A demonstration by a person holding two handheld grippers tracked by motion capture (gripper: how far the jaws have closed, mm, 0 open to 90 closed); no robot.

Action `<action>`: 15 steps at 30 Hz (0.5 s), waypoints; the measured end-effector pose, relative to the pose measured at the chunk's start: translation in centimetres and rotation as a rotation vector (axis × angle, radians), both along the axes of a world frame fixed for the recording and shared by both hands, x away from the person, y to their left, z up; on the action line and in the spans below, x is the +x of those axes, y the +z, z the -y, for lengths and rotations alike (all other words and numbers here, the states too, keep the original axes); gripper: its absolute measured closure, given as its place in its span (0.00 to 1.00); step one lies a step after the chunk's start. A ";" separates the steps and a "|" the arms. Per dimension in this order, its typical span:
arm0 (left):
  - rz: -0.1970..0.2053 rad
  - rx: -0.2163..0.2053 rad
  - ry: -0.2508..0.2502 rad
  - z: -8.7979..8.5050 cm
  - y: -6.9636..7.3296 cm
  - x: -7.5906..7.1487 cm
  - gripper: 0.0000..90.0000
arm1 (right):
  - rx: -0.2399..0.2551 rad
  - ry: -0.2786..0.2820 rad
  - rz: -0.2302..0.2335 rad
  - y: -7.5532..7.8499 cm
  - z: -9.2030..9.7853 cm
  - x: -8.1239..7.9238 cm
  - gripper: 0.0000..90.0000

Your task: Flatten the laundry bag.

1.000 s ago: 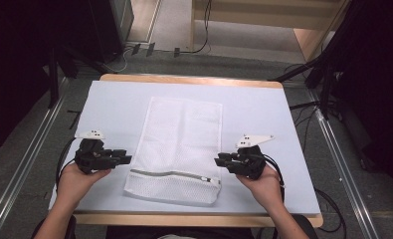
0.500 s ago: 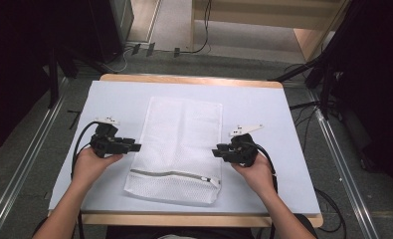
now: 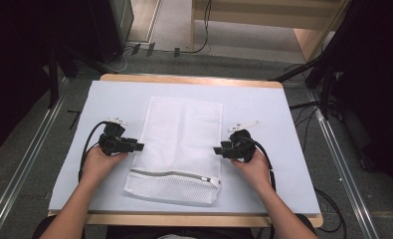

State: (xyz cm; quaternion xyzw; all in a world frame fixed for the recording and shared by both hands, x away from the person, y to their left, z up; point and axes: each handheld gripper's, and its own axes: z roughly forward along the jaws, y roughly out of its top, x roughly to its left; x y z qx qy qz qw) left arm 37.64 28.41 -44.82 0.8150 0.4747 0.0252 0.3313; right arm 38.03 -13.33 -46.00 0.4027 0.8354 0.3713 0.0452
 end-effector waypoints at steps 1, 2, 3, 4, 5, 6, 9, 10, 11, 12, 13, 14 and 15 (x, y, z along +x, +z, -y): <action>0.005 -0.006 -0.006 -0.1 -0.1 0.0 0.62 | -0.005 -0.006 -0.002 -0.1 0.0 0.0 0.63; 0.008 -0.009 -0.006 -0.1 -0.1 0.0 0.62 | -0.013 -0.008 0.004 -0.2 0.0 0.0 0.63; 0.013 -0.007 -0.008 -0.2 -0.1 0.0 0.62 | -0.021 -0.010 0.005 -0.3 -0.1 0.0 0.62; 0.015 -0.001 -0.007 -0.1 -0.1 0.0 0.62 | -0.037 -0.014 0.005 -0.4 -0.1 0.0 0.62; 0.020 0.001 -0.005 0.0 -0.1 0.0 0.61 | -0.047 -0.020 0.013 -0.4 -0.1 0.0 0.61; 0.025 0.011 -0.008 0.1 -0.1 -0.1 0.60 | -0.046 -0.028 0.013 -0.4 -0.1 0.0 0.61; 0.046 0.029 -0.017 0.5 -0.1 -0.3 0.59 | -0.060 -0.032 0.006 -0.6 -0.1 0.1 0.60; 0.047 0.033 -0.016 0.5 -0.1 -0.3 0.59 | -0.064 -0.027 0.021 -0.7 -0.2 0.1 0.61; 0.049 0.036 -0.015 0.5 -0.1 -0.4 0.60 | -0.063 -0.032 0.023 -0.7 -0.4 0.2 0.61; 0.051 0.041 -0.013 0.6 -0.1 -0.4 0.61 | -0.064 -0.034 0.032 -0.8 -0.5 0.2 0.62; 0.047 0.038 -0.008 0.6 -0.1 -0.4 0.63 | -0.076 -0.031 0.044 -0.8 -0.8 0.1 0.63; 0.035 0.023 -0.008 0.7 -0.2 -0.4 0.64 | -0.083 -0.031 0.051 -0.8 -1.0 0.1 0.64; 0.032 0.019 -0.013 0.8 -0.2 -0.4 0.67 | -0.095 -0.028 0.058 -0.8 -1.2 0.0 0.64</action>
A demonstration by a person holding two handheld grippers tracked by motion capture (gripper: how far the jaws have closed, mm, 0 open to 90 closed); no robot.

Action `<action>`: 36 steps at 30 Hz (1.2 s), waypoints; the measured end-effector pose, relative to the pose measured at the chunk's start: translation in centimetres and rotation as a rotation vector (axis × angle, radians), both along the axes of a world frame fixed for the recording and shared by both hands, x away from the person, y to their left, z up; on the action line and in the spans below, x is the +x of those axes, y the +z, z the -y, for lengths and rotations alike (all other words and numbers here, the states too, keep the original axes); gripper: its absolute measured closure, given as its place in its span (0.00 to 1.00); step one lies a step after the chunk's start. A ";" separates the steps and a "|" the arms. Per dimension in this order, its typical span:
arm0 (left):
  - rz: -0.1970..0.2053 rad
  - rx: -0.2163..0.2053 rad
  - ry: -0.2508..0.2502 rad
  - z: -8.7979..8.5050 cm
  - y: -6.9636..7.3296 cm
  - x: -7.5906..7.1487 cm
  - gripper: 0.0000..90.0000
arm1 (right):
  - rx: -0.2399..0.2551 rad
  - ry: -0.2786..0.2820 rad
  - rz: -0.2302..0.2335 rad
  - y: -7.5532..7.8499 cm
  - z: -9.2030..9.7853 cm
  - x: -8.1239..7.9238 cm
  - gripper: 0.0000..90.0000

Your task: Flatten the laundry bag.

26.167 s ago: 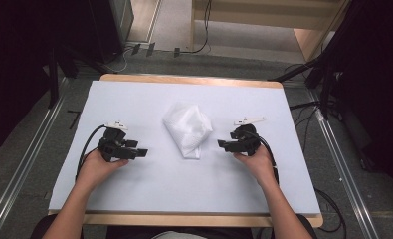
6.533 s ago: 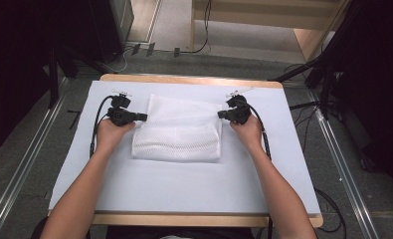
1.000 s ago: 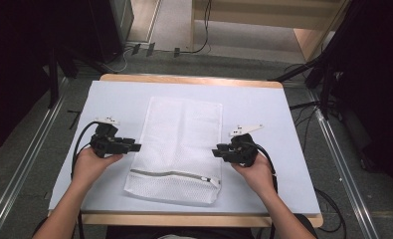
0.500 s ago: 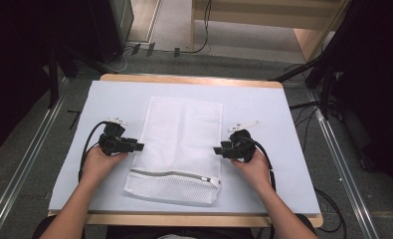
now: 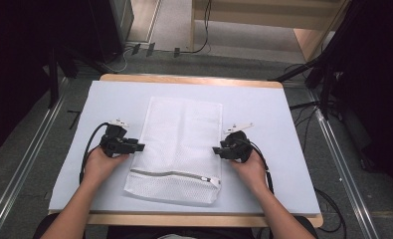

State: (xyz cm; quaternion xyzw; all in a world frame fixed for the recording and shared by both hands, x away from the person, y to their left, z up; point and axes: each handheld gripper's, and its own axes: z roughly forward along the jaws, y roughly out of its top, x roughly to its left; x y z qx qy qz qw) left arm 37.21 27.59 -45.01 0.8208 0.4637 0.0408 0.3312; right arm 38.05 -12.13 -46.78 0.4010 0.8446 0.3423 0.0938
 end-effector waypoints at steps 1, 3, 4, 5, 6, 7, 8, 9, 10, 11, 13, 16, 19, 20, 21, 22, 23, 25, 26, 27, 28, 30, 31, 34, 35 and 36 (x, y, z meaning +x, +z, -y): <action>0.009 0.012 -0.003 0.1 0.0 -0.1 0.68 | -0.007 0.003 0.005 0.0 -0.2 -0.1 0.64; 0.026 0.043 -0.009 0.4 0.0 -0.2 0.71 | -0.016 0.004 0.017 0.0 -0.3 -0.2 0.67; 0.025 0.048 0.002 0.3 0.0 -0.1 0.74 | -0.022 0.000 0.021 0.0 -0.4 -0.2 0.69; 0.022 0.044 0.018 0.3 0.0 -0.1 0.79 | -0.025 -0.004 0.022 0.0 -0.4 -0.2 0.71; 0.017 0.040 0.024 0.3 0.0 0.0 0.81 | -0.029 -0.009 0.021 0.0 -0.4 -0.2 0.75; 0.018 0.048 0.034 0.3 0.0 -0.1 0.83 | -0.036 -0.012 0.023 0.0 -0.4 -0.1 0.77; 0.017 0.056 0.036 0.4 0.0 -0.1 0.85 | -0.035 -0.016 0.018 0.0 -0.4 0.0 0.80; 0.021 0.075 0.034 0.5 0.1 -0.1 0.86 | -0.032 -0.026 0.010 0.1 -0.3 0.0 0.83; 0.027 0.088 0.039 0.7 0.1 -0.1 0.88 | -0.028 -0.039 0.004 0.1 -0.3 0.1 0.85; 0.024 0.095 0.039 0.8 0.2 -0.1 0.90 | -0.026 -0.043 0.003 0.1 -0.3 0.2 0.87; -0.001 0.062 0.017 0.8 0.1 0.1 0.98 | -0.023 -0.054 -0.006 0.1 -0.3 0.2 0.96; 0.003 0.071 0.018 0.9 0.1 0.0 1.00 | -0.030 -0.036 -0.014 0.2 -0.7 0.2 0.99; -0.019 0.045 0.027 0.6 0.1 0.2 1.00 | -0.031 -0.035 -0.041 0.4 -0.7 0.5 0.99; -0.026 0.032 0.031 0.5 0.0 0.3 1.00 | -0.024 -0.034 -0.051 0.4 -0.6 0.6 0.99; -0.033 0.019 0.034 0.5 0.0 0.3 1.00 | -0.020 -0.036 -0.060 0.4 -0.5 0.7 0.99; -0.033 0.003 0.043 0.3 0.0 0.4 1.00 | -0.016 -0.035 -0.063 0.4 -0.5 0.8 0.99; -0.033 -0.011 0.053 0.3 0.0 0.4 1.00 | -0.009 -0.040 -0.072 0.4 -0.4 0.9 0.99; -0.026 -0.018 0.058 0.3 0.1 0.3 1.00 | -0.002 -0.038 -0.075 0.4 -0.4 1.2 0.99; -0.025 -0.013 0.055 0.4 0.2 0.3 1.00 | -0.001 -0.035 -0.077 0.4 -0.4 1.3 0.99; -0.025 -0.023 0.058 0.4 0.2 0.3 1.00 | 0.000 -0.036 -0.076 0.4 -0.4 1.5 0.99; -0.027 -0.035 0.066 0.4 0.3 0.3 1.00 | -0.001 -0.038 -0.075 0.4 -0.5 1.7 0.99; -0.031 -0.053 0.069 0.3 0.4 0.5 1.00 | -0.001 -0.034 -0.055 0.4 -0.6 2.0 0.99; -0.031 -0.052 0.073 0.2 0.4 0.6 1.00 | -0.005 -0.038 -0.071 0.4 -0.6 2.4 0.99; -0.034 -0.066 0.073 0.2 0.8 0.8 1.00 | 0.009 -0.049 -0.057 0.7 -0.7 3.2 0.99; -0.024 -0.059 0.074 0.3 1.0 0.8 1.00 | 0.017 -0.051 -0.063 0.8 -0.7 3.5 0.99; -0.019 -0.055 0.070 0.2 1.2 0.8 1.00 | 0.026 -0.047 -0.065 0.9 -0.7 3.9 0.99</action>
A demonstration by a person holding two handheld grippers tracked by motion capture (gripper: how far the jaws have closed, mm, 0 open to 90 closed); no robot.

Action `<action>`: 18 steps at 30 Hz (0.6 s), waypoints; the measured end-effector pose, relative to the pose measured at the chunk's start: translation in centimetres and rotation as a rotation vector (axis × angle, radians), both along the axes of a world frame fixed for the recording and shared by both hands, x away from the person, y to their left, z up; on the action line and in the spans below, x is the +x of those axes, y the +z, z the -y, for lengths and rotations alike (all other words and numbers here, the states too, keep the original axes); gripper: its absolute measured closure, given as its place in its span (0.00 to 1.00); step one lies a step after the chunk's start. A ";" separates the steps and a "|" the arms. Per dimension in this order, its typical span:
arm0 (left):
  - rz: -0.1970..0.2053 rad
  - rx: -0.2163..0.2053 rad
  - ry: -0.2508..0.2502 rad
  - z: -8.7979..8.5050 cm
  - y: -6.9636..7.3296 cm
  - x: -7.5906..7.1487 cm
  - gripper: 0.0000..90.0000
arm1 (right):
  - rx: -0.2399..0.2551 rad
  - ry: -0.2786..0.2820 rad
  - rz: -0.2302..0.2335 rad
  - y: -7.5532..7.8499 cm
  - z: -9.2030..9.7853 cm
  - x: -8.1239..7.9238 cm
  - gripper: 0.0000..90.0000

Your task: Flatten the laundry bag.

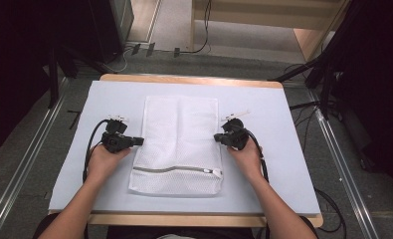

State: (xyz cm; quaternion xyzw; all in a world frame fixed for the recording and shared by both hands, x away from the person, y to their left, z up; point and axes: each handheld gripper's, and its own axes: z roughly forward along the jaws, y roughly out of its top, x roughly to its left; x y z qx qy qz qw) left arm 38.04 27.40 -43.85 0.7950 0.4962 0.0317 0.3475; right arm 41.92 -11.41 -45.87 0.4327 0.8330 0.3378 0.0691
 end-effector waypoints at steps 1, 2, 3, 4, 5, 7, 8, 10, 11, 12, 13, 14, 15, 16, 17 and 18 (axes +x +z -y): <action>0.002 0.000 0.004 0.0 0.1 0.1 1.00 | 0.005 0.002 0.002 0.0 0.0 0.3 0.99; 0.001 0.001 0.009 -0.1 0.1 0.3 1.00 | 0.002 -0.002 -0.005 0.1 0.0 0.5 0.99; -0.005 0.000 0.015 -0.3 0.0 0.6 1.00 | 0.005 -0.004 -0.004 0.1 0.0 0.9 0.99; -0.008 0.003 0.023 -0.4 -0.1 1.0 1.00 | 0.010 0.000 0.000 0.2 0.0 1.2 0.99; -0.015 0.003 0.031 -0.6 -0.2 1.3 1.00 | 0.014 -0.001 0.012 0.2 0.0 1.5 0.99; -0.026 -0.004 0.047 -0.8 -0.4 1.9 1.00 | 0.020 -0.005 0.010 0.2 0.0 2.1 0.99; -0.029 -0.006 0.053 -0.9 -0.4 2.3 1.00 | 0.026 -0.004 0.008 0.3 0.0 2.4 0.99; -0.031 -0.017 0.060 -1.0 -0.3 2.8 1.00 | 0.034 -0.012 0.009 0.4 -0.1 3.2 0.99; -0.024 -0.019 0.061 -1.0 -0.3 3.0 1.00 | 0.038 -0.015 0.007 0.4 -0.1 3.5 0.99; -0.018 -0.019 0.065 -1.0 -0.3 3.3 1.00 | 0.042 -0.016 0.011 0.4 -0.1 3.7 0.99; -0.016 -0.010 0.064 -1.0 -0.4 3.4 1.00 | 0.043 -0.019 0.007 0.3 0.0 3.9 0.99; -0.005 -0.003 0.064 -0.9 -0.5 3.5 1.00 | 0.052 -0.029 -0.007 0.2 0.0 4.0 0.99; -0.001 -0.004 0.056 -0.8 -0.6 3.6 1.00 | 0.059 -0.028 -0.015 0.0 0.1 4.1 0.99; 0.001 -0.003 0.055 -0.7 -0.6 3.6 1.00 | 0.055 -0.024 -0.016 -0.1 0.2 4.1 0.99; 0.008 0.008 0.045 -0.6 -0.7 3.6 1.00 | 0.050 -0.023 -0.020 -0.1 0.2 4.1 0.99; 0.009 0.025 0.034 -0.5 -0.7 3.7 1.00 | 0.052 -0.021 -0.021 -0.2 0.1 4.1 0.99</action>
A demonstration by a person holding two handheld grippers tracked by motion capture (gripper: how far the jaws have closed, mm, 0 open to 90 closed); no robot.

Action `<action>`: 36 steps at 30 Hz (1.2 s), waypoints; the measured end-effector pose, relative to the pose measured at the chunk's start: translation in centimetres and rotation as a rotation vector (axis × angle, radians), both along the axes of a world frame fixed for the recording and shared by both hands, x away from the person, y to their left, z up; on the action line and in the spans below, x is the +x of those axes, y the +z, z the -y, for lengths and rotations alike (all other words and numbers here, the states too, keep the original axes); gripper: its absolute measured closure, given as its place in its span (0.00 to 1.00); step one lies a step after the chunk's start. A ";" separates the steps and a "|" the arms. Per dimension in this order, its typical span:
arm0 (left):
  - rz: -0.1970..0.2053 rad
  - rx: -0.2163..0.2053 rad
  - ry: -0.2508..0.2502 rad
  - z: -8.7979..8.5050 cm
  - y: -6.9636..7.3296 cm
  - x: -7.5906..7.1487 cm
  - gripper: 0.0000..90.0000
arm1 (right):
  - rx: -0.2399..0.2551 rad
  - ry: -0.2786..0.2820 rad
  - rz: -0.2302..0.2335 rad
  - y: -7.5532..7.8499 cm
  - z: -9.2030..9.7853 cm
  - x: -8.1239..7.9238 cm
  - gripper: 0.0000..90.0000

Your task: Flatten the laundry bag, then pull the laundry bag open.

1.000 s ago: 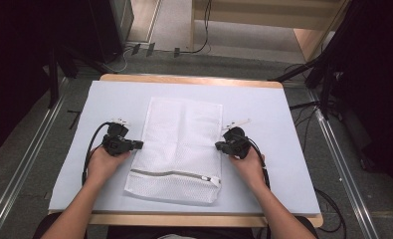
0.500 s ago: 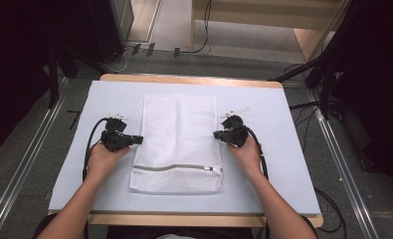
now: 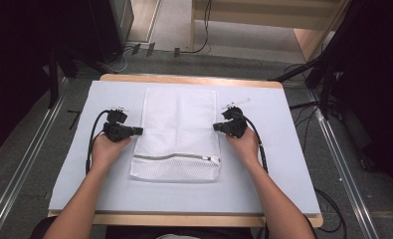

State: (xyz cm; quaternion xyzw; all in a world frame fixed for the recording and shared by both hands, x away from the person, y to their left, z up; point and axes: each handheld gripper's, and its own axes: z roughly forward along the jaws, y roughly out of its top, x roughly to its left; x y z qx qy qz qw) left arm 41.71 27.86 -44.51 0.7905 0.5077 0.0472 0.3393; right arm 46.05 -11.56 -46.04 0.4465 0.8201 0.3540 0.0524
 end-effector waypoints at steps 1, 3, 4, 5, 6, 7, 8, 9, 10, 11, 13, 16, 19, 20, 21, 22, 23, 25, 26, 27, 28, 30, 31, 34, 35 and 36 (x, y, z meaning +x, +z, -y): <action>0.001 0.000 -0.002 0.0 0.0 0.0 1.00 | -0.004 -0.001 0.000 0.0 -0.1 0.0 0.99; -0.004 -0.010 0.003 -0.1 -0.1 0.2 1.00 | -0.016 -0.002 0.002 -0.1 -0.1 -0.2 0.98; -0.008 -0.015 0.004 -0.2 -0.2 0.3 1.00 | -0.015 0.000 -0.001 -0.2 -0.1 -0.2 0.98; -0.012 -0.020 0.005 -0.2 -0.3 0.4 1.00 | -0.020 -0.004 -0.005 -0.3 -0.1 -0.3 0.98; -0.017 -0.026 0.005 -0.2 -0.4 0.5 1.00 | -0.019 -0.002 -0.003 -0.3 -0.1 -0.3 0.97; -0.022 -0.037 0.003 -0.3 -0.4 0.5 1.00 | -0.022 -0.006 -0.008 -0.3 0.0 -0.3 0.96; -0.025 -0.049 0.000 -0.3 -0.4 0.5 0.97 | -0.024 -0.011 -0.009 -0.3 0.1 -0.3 0.92; -0.028 -0.059 -0.001 -0.2 -0.3 0.5 0.93 | -0.022 -0.007 -0.002 -0.2 0.2 -0.3 0.87; -0.032 -0.062 -0.005 -0.2 -0.1 0.4 0.87 | -0.013 -0.007 -0.008 -0.2 0.3 -0.4 0.84; -0.033 -0.065 -0.006 -0.1 0.0 0.4 0.83 | -0.005 -0.013 -0.010 -0.1 0.4 -0.4 0.81; -0.017 -0.047 -0.016 0.2 0.4 0.2 0.79 | 0.010 -0.010 0.004 0.0 0.6 -0.7 0.77; -0.016 -0.048 -0.041 0.6 0.5 0.0 0.70 | 0.031 -0.001 0.004 0.2 0.7 -0.8 0.73; -0.016 -0.051 -0.075 0.9 0.6 -0.5 0.63 | 0.041 0.007 0.003 0.4 0.8 -1.0 0.72; -0.011 -0.046 -0.077 1.0 0.7 -0.6 0.61 | 0.042 0.010 0.007 0.5 0.8 -1.1 0.72; -0.012 -0.049 -0.082 1.0 0.8 -0.8 0.60 | 0.043 0.014 0.006 0.5 0.8 -1.2 0.72; -0.014 -0.056 -0.080 0.9 0.9 -0.8 0.58 | 0.046 0.018 0.005 0.5 0.8 -1.4 0.71; -0.011 -0.057 -0.080 0.9 1.1 -0.9 0.57 | 0.052 0.023 0.011 0.6 0.8 -1.5 0.70; -0.007 -0.056 -0.083 0.8 1.4 -1.1 0.55 | 0.057 0.031 0.009 0.7 0.8 -1.8 0.68; 0.001 -0.057 -0.085 0.8 1.6 -1.2 0.54 | 0.063 0.034 0.015 0.8 0.8 -2.0 0.66; 0.002 -0.059 -0.085 0.8 1.7 -1.3 0.54 | 0.065 0.041 0.028 0.8 0.9 -2.1 0.66; 0.008 -0.060 -0.089 0.8 1.8 -1.4 0.53 | 0.064 0.041 0.026 0.9 0.9 -2.3 0.66; 0.012 -0.063 -0.102 0.8 2.0 -1.4 0.51 | 0.064 0.049 0.022 0.9 0.9 -2.5 0.66; 0.009 -0.056 -0.106 0.8 2.1 -1.4 0.51 | 0.064 0.055 0.027 0.9 1.0 -2.6 0.65; 0.018 -0.050 -0.111 0.9 2.4 -1.4 0.50 | 0.071 0.052 0.030 0.9 1.2 -2.9 0.64; 0.021 -0.052 -0.116 0.9 2.5 -1.4 0.50 | 0.079 0.053 0.031 0.9 1.2 -3.1 0.64; 0.023 -0.052 -0.118 1.0 2.6 -1.5 0.50 | 0.077 0.055 0.034 0.9 1.3 -3.2 0.64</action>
